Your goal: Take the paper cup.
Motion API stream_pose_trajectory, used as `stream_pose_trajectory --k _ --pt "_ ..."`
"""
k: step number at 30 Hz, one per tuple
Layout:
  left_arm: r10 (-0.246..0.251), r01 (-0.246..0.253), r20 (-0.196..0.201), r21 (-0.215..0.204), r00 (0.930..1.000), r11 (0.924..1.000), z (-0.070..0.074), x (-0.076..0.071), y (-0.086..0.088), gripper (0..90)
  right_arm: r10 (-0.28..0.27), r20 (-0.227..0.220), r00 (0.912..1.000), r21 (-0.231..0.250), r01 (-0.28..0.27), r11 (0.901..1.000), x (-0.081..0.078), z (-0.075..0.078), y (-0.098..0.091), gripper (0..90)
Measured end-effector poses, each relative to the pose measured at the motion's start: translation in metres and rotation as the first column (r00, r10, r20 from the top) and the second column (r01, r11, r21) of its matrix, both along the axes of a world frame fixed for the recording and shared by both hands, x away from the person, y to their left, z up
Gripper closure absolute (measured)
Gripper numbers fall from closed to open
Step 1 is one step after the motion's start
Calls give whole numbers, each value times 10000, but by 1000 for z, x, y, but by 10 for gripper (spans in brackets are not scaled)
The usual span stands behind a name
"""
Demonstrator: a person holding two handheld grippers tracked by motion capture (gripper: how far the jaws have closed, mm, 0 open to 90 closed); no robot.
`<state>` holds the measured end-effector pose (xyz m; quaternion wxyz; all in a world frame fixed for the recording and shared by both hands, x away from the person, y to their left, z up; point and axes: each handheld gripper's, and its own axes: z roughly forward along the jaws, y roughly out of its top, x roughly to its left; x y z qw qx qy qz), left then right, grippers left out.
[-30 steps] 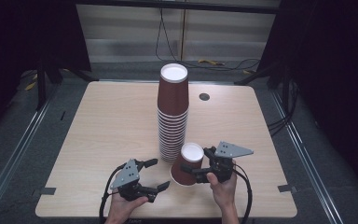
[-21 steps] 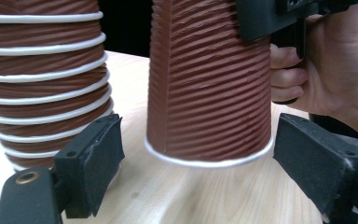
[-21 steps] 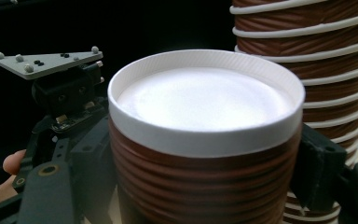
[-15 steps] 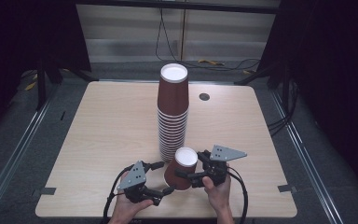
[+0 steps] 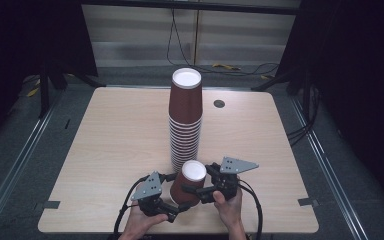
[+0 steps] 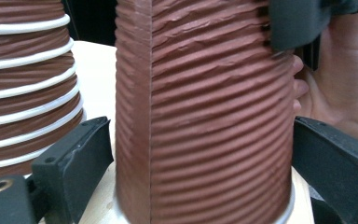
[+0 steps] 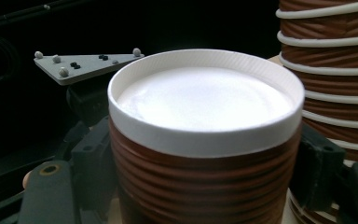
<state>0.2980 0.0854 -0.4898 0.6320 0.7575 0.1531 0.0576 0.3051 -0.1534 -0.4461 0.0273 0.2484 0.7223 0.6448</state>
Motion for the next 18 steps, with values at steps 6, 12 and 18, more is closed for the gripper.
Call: stream_pose_trajectory --k 6,12,18 --pt "-277 274 -191 -162 9994 9995 -1 4 -1 95 195 64 9998 112 -196 9997 0 0 6 230" --pt "-395 387 -249 -298 9989 9988 -1 6 -1 99 243 82 9997 115 -244 9996 0 0 9 228" --pt "-437 430 -252 -306 9987 9986 0 5 -2 101 319 85 9995 54 -319 9995 1 1 9 227"
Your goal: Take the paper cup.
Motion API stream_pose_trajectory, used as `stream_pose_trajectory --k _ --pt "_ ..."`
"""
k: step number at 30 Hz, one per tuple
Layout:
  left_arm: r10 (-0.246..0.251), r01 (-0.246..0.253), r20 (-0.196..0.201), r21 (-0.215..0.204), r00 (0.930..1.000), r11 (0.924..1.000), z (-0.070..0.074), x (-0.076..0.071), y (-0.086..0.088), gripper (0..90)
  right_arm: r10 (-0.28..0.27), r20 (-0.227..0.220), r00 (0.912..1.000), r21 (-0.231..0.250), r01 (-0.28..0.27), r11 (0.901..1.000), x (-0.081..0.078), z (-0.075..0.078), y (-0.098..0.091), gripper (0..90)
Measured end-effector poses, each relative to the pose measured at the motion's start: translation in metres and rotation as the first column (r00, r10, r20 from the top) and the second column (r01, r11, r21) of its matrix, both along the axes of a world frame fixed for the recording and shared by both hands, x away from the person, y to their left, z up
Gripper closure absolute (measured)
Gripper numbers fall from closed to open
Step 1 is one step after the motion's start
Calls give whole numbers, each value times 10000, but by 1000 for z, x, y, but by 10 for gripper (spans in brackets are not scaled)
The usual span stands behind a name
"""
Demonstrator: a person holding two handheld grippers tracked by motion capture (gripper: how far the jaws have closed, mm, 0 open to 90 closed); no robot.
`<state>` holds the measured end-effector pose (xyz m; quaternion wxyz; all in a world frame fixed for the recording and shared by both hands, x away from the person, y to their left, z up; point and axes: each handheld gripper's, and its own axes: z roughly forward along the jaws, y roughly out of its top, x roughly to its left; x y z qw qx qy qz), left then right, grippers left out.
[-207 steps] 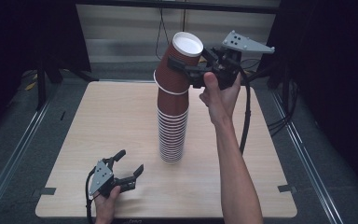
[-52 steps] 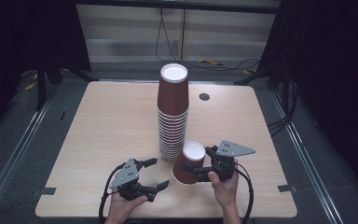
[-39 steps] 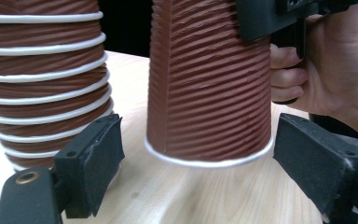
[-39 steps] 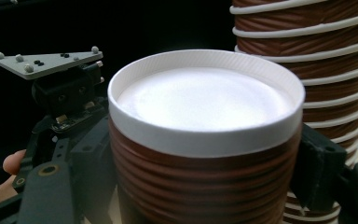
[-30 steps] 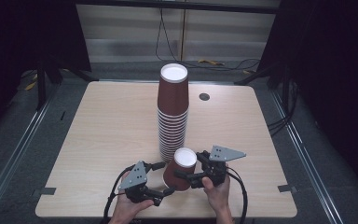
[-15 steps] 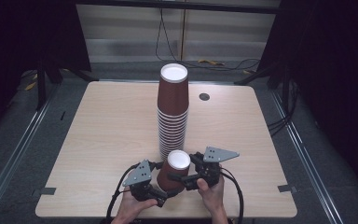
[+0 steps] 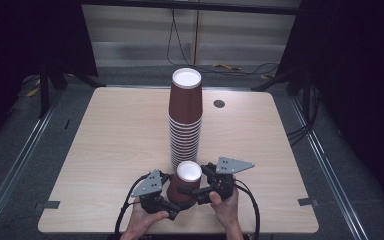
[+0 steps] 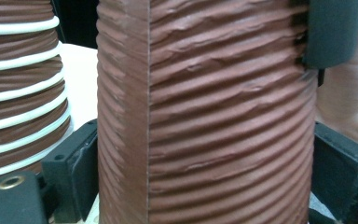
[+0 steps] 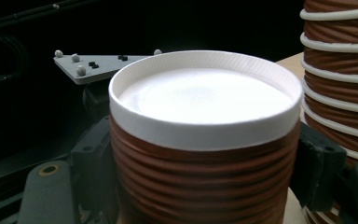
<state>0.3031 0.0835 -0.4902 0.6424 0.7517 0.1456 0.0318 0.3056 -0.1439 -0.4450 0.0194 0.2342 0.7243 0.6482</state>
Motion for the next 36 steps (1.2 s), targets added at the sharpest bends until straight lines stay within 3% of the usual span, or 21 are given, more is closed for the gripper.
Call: stream_pose_trajectory --k 12,13,19,36 --pt "-39 37 78 264 10000 9996 2 0 4 132 25 43 10000 1 -25 10000 -1 -1 3 204" --pt "-54 51 94 341 9999 9994 3 0 6 133 -190 67 9998 -26 190 9998 0 -1 3 173" --pt "-31 27 68 517 10000 9987 4 1 8 136 -282 27 9996 -14 283 9996 0 0 2 135" --pt "345 -343 -25 492 9994 9982 8 7 22 138 -156 27 9999 -179 156 9997 -2 4 -3 132"
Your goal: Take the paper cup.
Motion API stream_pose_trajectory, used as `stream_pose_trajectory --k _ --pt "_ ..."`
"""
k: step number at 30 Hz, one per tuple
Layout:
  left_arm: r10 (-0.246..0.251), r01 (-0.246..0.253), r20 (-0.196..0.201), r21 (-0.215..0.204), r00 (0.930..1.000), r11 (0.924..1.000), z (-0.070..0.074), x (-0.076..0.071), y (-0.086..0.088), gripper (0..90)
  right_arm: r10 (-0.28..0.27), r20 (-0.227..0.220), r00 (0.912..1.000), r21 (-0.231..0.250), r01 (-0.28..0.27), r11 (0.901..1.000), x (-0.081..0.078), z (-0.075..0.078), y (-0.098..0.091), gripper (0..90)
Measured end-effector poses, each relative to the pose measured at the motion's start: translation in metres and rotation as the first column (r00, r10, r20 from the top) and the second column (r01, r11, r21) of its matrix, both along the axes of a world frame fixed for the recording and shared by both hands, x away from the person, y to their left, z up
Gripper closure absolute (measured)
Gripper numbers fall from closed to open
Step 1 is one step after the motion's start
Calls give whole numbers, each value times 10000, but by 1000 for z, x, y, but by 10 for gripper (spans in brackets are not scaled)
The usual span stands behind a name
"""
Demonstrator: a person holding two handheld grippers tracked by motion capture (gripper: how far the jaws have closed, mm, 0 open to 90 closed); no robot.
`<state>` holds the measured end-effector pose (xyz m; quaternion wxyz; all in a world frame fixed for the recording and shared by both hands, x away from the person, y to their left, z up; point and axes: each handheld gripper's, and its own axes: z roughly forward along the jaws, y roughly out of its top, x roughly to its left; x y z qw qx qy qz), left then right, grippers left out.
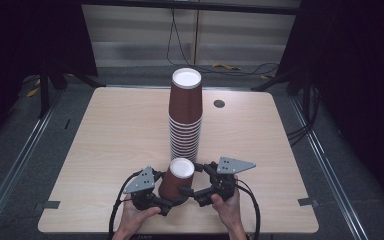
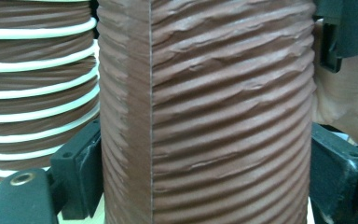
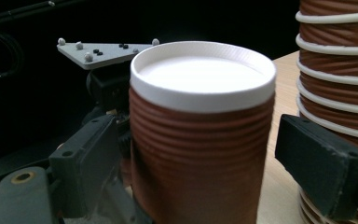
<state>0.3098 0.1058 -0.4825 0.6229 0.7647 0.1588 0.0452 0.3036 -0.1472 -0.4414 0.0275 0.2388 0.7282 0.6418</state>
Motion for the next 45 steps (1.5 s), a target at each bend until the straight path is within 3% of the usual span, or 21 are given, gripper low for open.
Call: stream_pose_trajectory --k 6,8,13,17,24,29,32,34,37,41,45 --pt "123 -124 49 103 9999 9999 3 2 7 138 -108 -12 9999 -69 108 9999 -2 1 -7 132" --pt "193 -196 97 327 9998 9993 5 2 9 138 -86 -23 10000 -91 86 9999 -1 0 -9 132" --pt "237 -241 115 311 9997 9992 6 2 11 138 -96 8 10000 -180 96 9998 -2 1 -12 132" --pt "235 -252 236 750 9994 9969 8 0 12 138 -92 -1 10000 -467 92 9989 -3 0 -15 131" --pt "255 -273 192 1017 9995 9944 8 1 14 139 -197 -85 9998 -1043 187 9944 -3 -2 -19 133" --pt "150 -175 181 1493 9997 9886 9 3 15 139 -230 -181 9996 -1427 202 9896 -2 -4 -23 133" --pt "291 -312 154 1571 9995 9871 10 4 16 140 86 -362 9993 -1557 -141 9877 -2 -5 -23 133" --pt "287 -308 152 1643 9995 9859 10 4 16 140 33 -348 9994 -1662 -91 9860 -2 -5 -23 133" --pt "257 -296 220 2013 9994 9791 10 5 15 140 18 -319 9995 -1860 -77 9825 -2 -5 -24 133" --pt "157 -200 218 2145 9996 9765 12 6 14 142 -52 -325 9995 -2149 -19 9766 -1 -7 -27 136" --pt "33 -95 254 2489 9997 9685 14 7 12 142 -123 -411 9991 -2303 25 9731 -1 -9 -28 138"
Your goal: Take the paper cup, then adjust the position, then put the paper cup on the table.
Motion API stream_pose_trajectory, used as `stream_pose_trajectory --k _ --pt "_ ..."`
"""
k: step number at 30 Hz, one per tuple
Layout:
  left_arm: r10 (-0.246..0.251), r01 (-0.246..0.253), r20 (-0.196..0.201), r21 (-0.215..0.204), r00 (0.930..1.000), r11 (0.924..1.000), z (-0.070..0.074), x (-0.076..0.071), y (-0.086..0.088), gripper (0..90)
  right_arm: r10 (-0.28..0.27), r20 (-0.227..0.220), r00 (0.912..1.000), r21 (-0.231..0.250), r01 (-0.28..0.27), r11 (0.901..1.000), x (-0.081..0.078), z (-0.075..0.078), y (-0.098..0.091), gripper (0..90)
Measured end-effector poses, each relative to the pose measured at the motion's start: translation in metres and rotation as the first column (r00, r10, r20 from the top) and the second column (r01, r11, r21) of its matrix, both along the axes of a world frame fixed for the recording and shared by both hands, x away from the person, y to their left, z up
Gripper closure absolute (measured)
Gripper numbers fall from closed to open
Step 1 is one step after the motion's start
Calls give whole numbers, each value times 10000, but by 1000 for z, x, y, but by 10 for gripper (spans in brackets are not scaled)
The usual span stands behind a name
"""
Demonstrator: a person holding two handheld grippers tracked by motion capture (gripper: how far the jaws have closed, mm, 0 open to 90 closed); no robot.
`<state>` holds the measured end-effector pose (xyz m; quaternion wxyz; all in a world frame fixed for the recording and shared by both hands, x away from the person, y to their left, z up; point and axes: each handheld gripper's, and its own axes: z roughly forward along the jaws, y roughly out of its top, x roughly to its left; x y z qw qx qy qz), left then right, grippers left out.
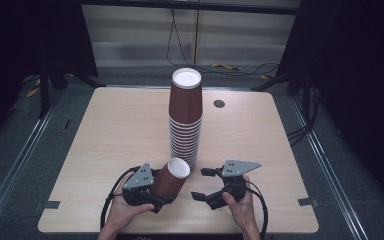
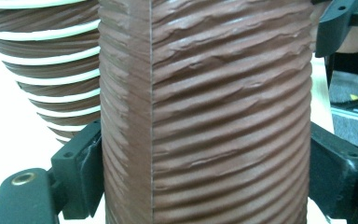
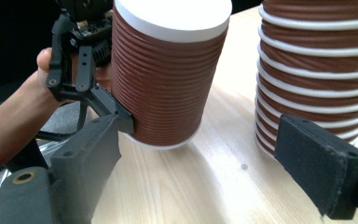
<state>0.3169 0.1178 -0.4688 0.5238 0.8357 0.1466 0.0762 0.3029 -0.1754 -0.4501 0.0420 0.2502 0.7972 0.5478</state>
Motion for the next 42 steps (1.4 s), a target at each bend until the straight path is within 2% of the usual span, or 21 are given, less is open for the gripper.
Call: stream_pose_trajectory --k 1,3,4,8,10,12,14,15,18,19,21,22,28,31,35,37,38,39,40,42 --pt "-22 21 58 209 10000 9998 1 0 -1 142 5 19 10000 -75 -4 10000 0 -1 0 138" --pt "-111 109 56 269 9999 9996 1 0 -1 142 -14 5 10000 -157 14 9999 0 -1 0 138" --pt "-175 172 62 448 9998 9988 3 0 -1 142 -14 -14 10000 -204 14 9998 0 -1 -1 138" --pt "-266 258 99 731 9996 9970 4 0 -3 142 37 -67 10000 -343 -39 9994 1 -1 -1 138" --pt "-321 311 101 920 9994 9953 4 1 -3 142 349 -262 9990 -508 -362 9981 2 -1 0 140" --pt "-376 366 76 1069 9993 9936 5 1 -5 141 510 -261 9984 -941 -533 9941 1 0 3 136" --pt "-384 367 129 1130 9992 9929 6 2 -5 142 572 -290 9979 -1054 -599 9926 1 0 4 136" --pt "-366 358 58 1025 9993 9941 7 3 -5 141 567 -231 9981 -1109 -589 9921 2 1 4 137" --pt "-375 337 257 1379 9990 9899 12 4 -7 141 539 -262 9982 -1208 -567 9911 4 1 3 139" --pt "-375 337 257 1379 9990 9899 12 4 -7 141 539 -262 9982 -1208 -567 9911 4 1 3 139" --pt "-363 299 338 1723 9988 9846 13 5 -7 141 499 -234 9985 -1270 -524 9905 5 0 3 143" --pt "-423 350 341 1926 9985 9807 13 4 -8 141 436 -195 9989 -1537 -461 9870 5 -1 4 145" --pt "-618 533 327 2162 9976 9749 11 4 -11 142 469 -211 9987 -1674 -498 9846 6 -1 5 148" --pt "-747 658 276 2444 9968 9675 10 5 -12 142 548 -320 9980 -1877 -598 9804 7 -2 7 149" --pt "-796 725 178 2533 9967 9647 8 6 -13 142 637 -387 9972 -1978 -701 9777 7 -2 8 153" --pt "-856 778 164 2731 9962 9588 8 7 -14 142 655 -311 9974 -2064 -705 9759 8 -1 8 159" --pt "-823 718 221 3026 9964 9504 7 7 -16 142 649 -317 9974 -2066 -701 9759 8 -1 8 161" --pt "-823 718 221 3026 9964 9504 7 7 -16 142 649 -317 9974 -2066 -701 9759 8 -1 8 161" --pt "-839 711 276 3129 9961 9471 7 7 -16 142 662 -334 9972 -2101 -718 9750 8 0 8 160" --pt "-887 758 280 3090 9957 9480 8 7 -17 142 747 -359 9966 -2194 -808 9723 8 0 9 161"
